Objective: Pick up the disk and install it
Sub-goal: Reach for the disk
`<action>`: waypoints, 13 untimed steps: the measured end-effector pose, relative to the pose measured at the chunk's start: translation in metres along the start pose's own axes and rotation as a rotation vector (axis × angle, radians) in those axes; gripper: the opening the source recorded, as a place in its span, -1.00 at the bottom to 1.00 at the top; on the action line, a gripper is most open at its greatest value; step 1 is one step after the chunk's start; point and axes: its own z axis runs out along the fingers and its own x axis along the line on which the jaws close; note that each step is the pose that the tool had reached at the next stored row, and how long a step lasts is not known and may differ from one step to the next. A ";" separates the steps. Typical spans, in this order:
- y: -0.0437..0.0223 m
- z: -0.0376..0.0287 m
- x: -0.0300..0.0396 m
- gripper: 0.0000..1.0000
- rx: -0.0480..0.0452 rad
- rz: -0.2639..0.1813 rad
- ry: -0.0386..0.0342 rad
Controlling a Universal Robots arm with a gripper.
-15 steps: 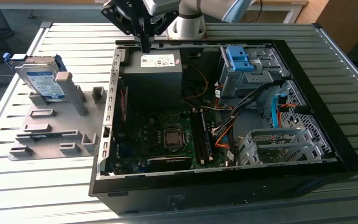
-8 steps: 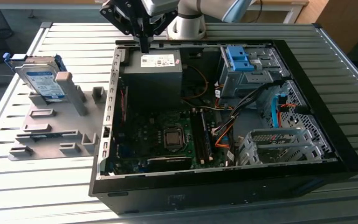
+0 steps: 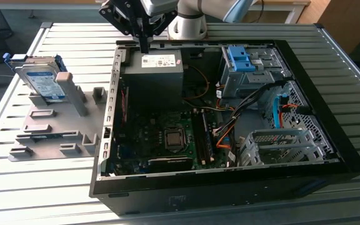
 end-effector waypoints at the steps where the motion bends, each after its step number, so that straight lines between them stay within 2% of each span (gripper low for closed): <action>1: 0.0000 0.0000 0.0002 -0.79 0.0000 0.000 0.0000; 13: -0.0003 0.0003 0.0043 -0.79 0.0000 0.000 0.0001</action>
